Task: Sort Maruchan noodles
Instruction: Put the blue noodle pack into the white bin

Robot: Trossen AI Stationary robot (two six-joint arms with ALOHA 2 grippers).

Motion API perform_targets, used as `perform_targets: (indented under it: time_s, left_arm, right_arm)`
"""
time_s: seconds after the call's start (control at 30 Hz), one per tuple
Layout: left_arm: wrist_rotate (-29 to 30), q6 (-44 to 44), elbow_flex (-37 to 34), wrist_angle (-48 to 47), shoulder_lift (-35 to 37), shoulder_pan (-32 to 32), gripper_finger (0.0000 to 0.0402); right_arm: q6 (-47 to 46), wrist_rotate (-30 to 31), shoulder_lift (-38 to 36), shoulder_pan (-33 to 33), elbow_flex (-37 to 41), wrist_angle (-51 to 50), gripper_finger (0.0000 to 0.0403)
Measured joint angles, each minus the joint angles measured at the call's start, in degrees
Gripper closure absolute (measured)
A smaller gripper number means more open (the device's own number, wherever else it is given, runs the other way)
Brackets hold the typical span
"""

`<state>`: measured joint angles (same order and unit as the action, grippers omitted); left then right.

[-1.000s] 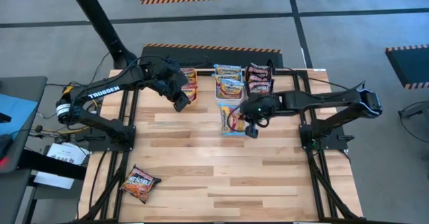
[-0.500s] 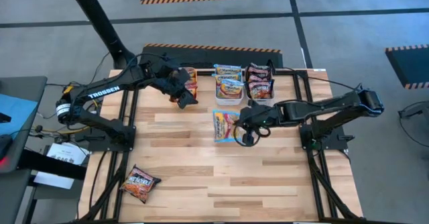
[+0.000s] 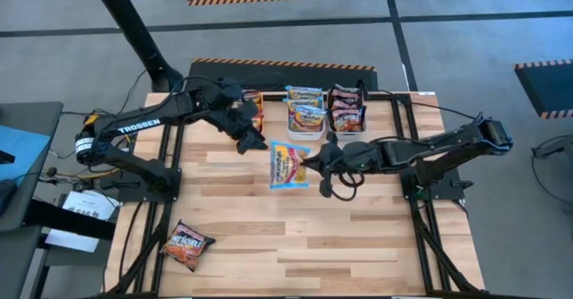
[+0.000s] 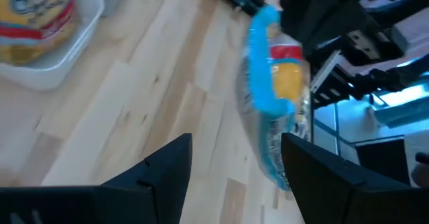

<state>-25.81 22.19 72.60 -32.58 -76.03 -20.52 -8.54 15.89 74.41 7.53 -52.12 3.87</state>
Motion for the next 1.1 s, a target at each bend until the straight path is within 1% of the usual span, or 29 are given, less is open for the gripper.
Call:
perform_targets:
  time_s: [0.2,0.63,0.8,1.1]
  left_arm:
    - [-1.41,0.92,0.0,1.8,0.0,0.43,0.0187]
    - [-2.35,2.73,0.0,4.53,0.0,0.4,0.0187]
    - [-5.98,3.74,-0.01,7.19,0.0,0.51,0.0187]
    - [-6.93,5.48,0.0,10.04,0.02,0.88,0.0187]
  right_arm:
    - [0.65,1.03,0.0,-0.04,0.0,0.45,0.04]
    - [3.88,1.02,0.02,-0.6,-0.09,6.25,0.04]
    - [3.93,1.02,0.02,-1.33,-0.09,7.39,0.04]
    - [4.07,1.68,0.04,-1.73,-0.09,11.77,0.04]
